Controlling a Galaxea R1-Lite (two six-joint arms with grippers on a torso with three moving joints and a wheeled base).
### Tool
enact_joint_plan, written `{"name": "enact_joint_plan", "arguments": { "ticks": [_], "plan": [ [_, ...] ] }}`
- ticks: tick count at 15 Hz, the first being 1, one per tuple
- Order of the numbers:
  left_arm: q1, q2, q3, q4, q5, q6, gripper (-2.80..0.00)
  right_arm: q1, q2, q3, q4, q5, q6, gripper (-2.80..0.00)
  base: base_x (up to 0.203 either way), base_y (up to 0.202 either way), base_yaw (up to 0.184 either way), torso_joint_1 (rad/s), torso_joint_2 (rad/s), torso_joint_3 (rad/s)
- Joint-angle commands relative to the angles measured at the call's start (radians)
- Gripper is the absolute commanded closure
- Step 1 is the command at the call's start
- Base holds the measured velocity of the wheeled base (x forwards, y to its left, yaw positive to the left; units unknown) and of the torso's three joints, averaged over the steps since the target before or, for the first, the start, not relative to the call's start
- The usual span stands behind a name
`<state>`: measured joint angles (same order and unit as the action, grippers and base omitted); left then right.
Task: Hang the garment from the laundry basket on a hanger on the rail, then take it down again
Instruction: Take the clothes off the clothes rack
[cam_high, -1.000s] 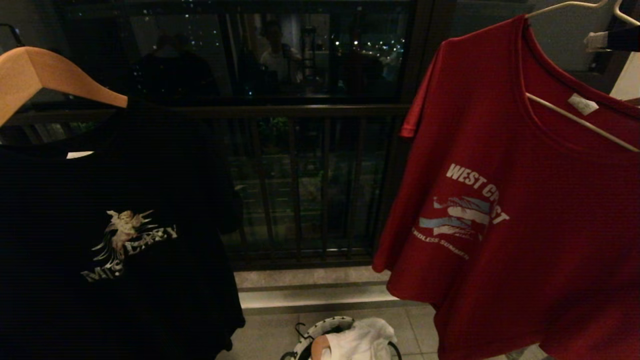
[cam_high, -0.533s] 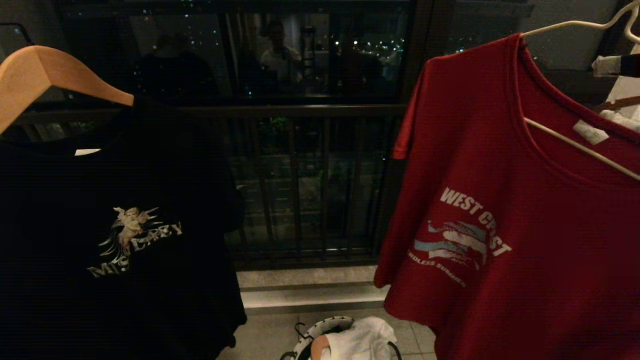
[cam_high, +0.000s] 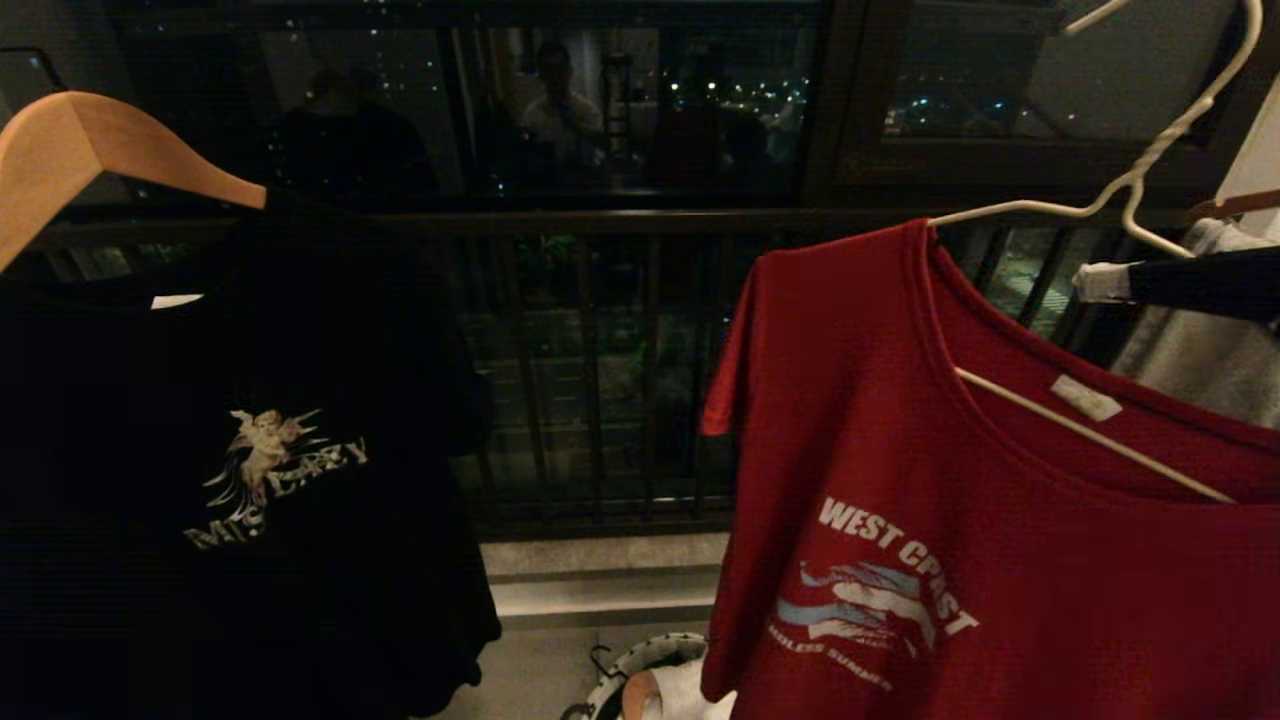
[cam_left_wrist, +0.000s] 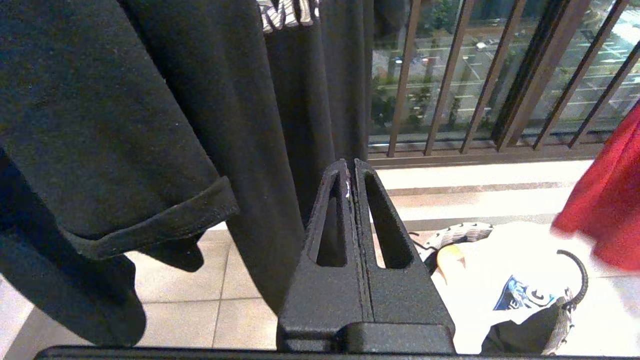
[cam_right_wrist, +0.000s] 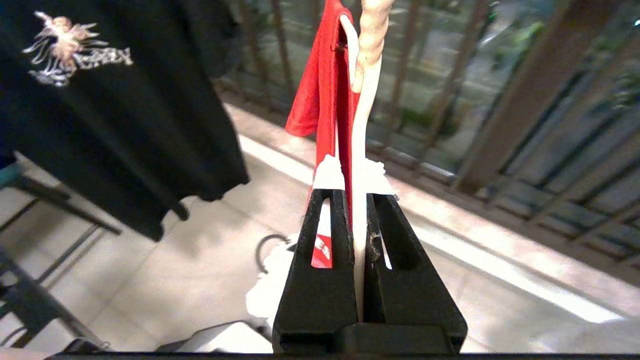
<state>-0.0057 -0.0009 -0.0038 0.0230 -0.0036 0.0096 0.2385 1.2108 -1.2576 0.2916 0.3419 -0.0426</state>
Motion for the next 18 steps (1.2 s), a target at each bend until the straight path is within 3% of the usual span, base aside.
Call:
{"name": "enact_joint_plan", "arguments": {
  "ticks": [1,7,14,18],
  "plan": [
    [0.0,-0.001,0.001,0.0,0.0,0.001,0.0,0.029,0.054,0.082,-0.109,0.002,0.005,0.0,0.0,0.0,0.0,0.0,0.0,0.0],
    [0.0,-0.001,0.001,0.0,0.001,0.001,0.0,0.117,0.239,0.203,-0.415,0.002,0.071,0.0,0.0,0.0,0.0,0.0,0.0,0.0],
    [0.0,-0.001,0.001,0.0,0.002,-0.004,0.0,0.12,0.502,0.295,-0.723,0.1,0.073,0.0,0.0,0.0,0.0,0.0,0.0,0.0],
    [0.0,-0.001,0.001,0.0,0.002,-0.003,0.0,0.118,0.692,0.35,-0.97,0.138,0.07,0.0,0.0,0.0,0.0,0.0,0.0,0.0]
  ]
}}
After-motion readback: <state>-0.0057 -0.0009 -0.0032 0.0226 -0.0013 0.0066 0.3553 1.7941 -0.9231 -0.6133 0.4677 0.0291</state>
